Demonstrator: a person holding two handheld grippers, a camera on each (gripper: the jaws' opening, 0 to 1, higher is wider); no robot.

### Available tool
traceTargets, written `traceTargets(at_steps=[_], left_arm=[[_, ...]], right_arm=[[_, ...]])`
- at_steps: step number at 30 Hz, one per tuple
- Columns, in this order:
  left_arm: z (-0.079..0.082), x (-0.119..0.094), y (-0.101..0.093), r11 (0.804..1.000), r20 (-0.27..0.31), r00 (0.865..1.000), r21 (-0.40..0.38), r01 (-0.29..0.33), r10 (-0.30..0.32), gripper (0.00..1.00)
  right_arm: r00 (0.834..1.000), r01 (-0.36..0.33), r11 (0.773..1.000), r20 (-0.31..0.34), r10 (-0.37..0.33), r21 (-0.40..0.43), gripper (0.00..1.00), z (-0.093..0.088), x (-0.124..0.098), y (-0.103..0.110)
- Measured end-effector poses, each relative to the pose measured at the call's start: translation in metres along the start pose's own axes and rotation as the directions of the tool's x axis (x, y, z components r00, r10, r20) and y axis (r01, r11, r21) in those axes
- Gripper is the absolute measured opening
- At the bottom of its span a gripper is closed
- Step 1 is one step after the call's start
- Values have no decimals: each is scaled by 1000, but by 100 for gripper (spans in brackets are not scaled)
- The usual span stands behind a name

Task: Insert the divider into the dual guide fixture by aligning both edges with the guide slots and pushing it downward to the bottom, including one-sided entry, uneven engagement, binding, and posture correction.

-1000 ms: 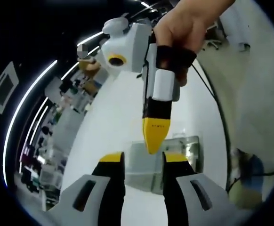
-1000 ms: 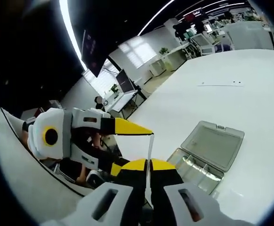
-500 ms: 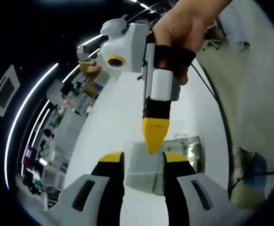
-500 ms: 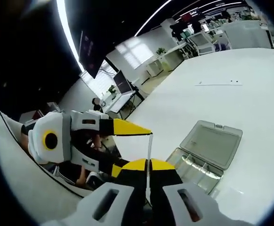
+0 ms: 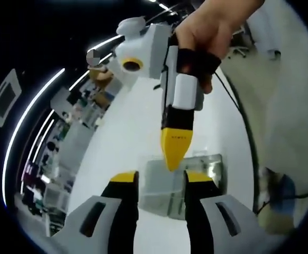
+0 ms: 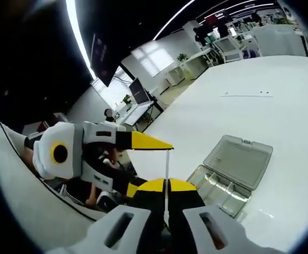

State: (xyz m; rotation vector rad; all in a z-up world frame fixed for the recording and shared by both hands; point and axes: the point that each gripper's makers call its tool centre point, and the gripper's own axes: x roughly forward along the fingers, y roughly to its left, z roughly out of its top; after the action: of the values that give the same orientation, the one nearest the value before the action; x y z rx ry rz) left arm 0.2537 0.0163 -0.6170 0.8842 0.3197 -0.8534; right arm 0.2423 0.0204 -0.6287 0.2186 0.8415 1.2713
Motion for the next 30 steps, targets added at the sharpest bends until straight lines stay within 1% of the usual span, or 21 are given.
traceTargets(at_steps=[4,8,16,19,22,24,25,30], left_arm=[[-3,0,-2,1000,-7,1000,-17,13,-13,35],[-3,-2,-2,997,11,1000,-69,22,-22,39],[-7,-8,0,987,34,999,-152,45,-40,39],[-9,-10,0,983,37,998,-172,56,-50,39],[-9,-11,-1,974,52,996,-214,78,-68,39],[-9,-12,-4,962,60,994,-253,104,-92,39],[-9,-12,-3,960,63,994,-260,102,-89,39],[-5,-16,4,935,99,991,-335,119,-91,39]], right_arm=[[1000,-5,1000,7,5,-15,0,1,-2,1],[1000,-6,999,-1,6,-38,0,0,-2,-1],[1000,-8,997,-6,8,-76,0,-1,-4,-1],[1000,-11,996,-8,10,-94,0,-1,-5,-1],[1000,-18,994,-14,17,-112,0,-2,-5,0],[1000,-24,992,-12,23,-124,0,-1,-6,2],[1000,-23,990,-17,21,-141,0,-2,-5,2],[999,-30,985,-24,26,-172,0,-3,-6,4]])
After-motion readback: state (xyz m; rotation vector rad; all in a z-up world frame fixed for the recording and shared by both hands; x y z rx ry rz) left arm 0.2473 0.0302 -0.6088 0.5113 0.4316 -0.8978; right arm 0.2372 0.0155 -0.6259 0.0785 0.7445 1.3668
